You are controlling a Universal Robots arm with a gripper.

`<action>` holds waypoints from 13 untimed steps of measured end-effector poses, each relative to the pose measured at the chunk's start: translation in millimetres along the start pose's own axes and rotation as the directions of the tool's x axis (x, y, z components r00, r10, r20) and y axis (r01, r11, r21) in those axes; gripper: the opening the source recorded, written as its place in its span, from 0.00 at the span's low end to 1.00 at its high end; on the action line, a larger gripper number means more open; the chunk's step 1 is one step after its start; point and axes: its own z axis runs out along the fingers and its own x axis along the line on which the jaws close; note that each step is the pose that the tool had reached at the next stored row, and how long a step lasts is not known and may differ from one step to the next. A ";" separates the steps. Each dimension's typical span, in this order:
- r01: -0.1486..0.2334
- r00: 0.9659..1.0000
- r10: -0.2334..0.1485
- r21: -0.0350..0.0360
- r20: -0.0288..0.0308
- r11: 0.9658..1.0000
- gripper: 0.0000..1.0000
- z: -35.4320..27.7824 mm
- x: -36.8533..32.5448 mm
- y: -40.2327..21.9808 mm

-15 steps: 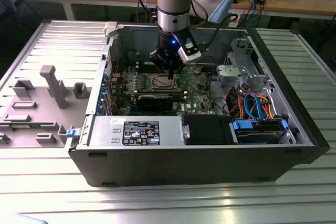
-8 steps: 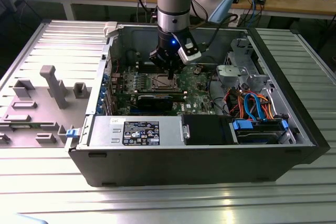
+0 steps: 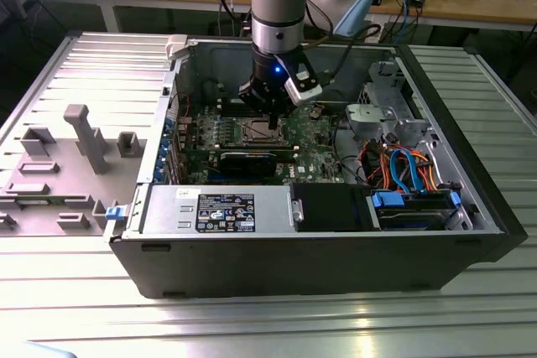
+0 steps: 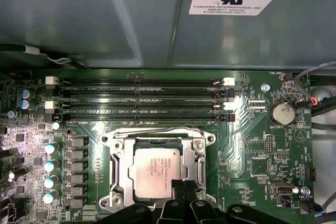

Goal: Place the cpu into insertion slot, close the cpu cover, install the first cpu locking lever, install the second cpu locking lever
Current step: 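Install the second cpu locking lever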

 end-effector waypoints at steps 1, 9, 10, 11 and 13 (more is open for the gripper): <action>0.000 1.000 0.000 0.000 0.000 1.000 0.11 -0.8 -0.1 0.0; 0.000 1.000 0.000 0.000 0.000 1.000 0.11 -9.5 -0.6 -0.7; 0.000 1.000 0.000 0.000 0.000 1.000 0.11 -9.5 -0.5 -1.6; 0.000 1.000 0.000 0.000 0.000 1.000 0.11 -9.4 -0.5 -2.3; 0.000 1.000 0.000 0.000 0.000 1.000 0.11 -9.2 -0.5 -4.1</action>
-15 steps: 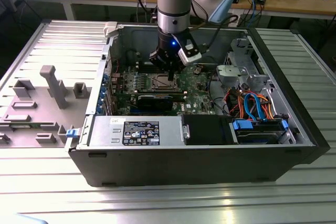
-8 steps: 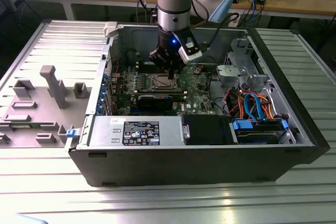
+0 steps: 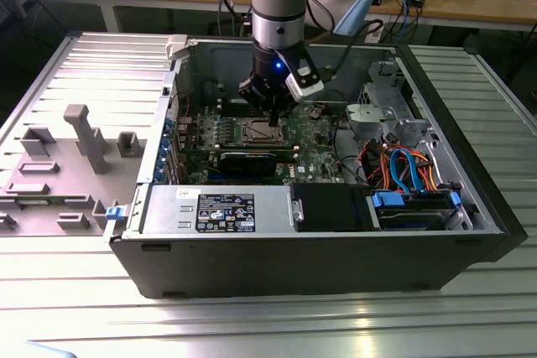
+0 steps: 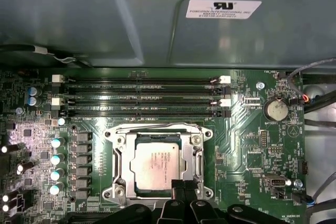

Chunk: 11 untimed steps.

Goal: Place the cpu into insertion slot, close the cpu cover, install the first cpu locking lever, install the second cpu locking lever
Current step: 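Install the second cpu locking lever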

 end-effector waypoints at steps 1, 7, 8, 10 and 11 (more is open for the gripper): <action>0.000 1.000 0.000 0.000 0.000 1.000 0.11 0.2 0.0 -1.1; 0.000 1.000 0.000 0.000 0.000 1.000 0.11 0.5 0.1 -5.1; 0.000 1.000 0.000 0.000 0.000 1.000 0.11 -1.2 0.0 -5.1; 0.000 1.000 0.000 0.000 0.000 1.000 0.11 -4.8 -0.2 -5.1; 0.000 1.000 0.000 0.000 0.000 1.000 0.11 -5.2 -0.2 -5.2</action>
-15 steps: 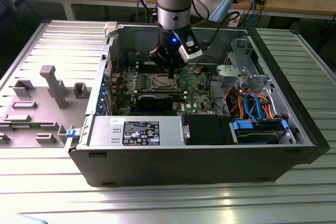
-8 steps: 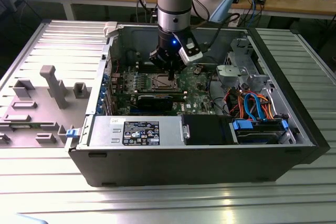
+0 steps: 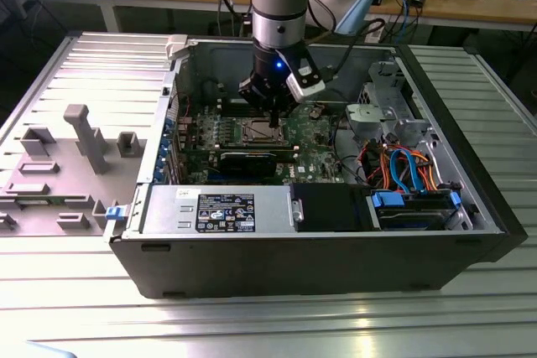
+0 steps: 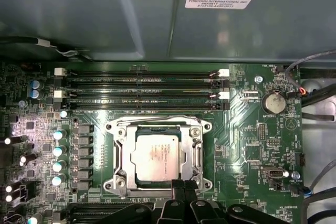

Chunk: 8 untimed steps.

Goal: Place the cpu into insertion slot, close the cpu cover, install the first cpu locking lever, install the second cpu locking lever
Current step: 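Install the second cpu locking lever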

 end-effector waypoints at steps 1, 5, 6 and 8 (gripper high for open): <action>0.000 1.000 0.000 0.000 0.000 1.000 0.11 0.0 0.0 -0.3; 0.000 1.000 0.000 0.000 0.000 1.000 0.11 -0.1 0.0 -4.1; 0.000 1.000 0.000 0.000 0.000 1.000 0.11 -0.1 0.0 -5.0; 0.000 1.000 0.000 0.000 0.000 1.000 0.11 -0.1 0.0 -5.1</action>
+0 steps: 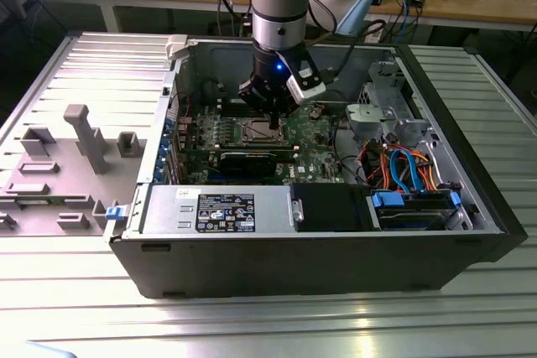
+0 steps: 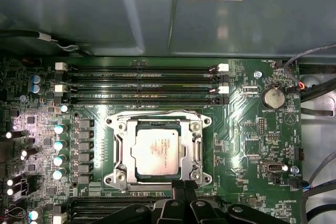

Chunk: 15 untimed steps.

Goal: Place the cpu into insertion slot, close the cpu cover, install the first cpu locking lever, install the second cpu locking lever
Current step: 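Install the second cpu locking lever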

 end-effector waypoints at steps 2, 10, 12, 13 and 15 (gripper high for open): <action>0.000 1.000 0.000 0.000 0.000 1.000 0.11 0.0 0.0 -0.1; 0.000 1.000 0.000 0.000 0.000 1.000 0.11 0.0 0.0 -0.2; 0.000 1.000 0.000 0.000 0.000 1.000 0.11 0.0 0.0 -0.2; 0.000 1.000 0.000 0.000 0.000 1.000 0.11 0.0 0.0 -0.4; 0.000 1.000 0.000 0.000 0.000 1.000 0.11 -0.1 -0.1 -1.2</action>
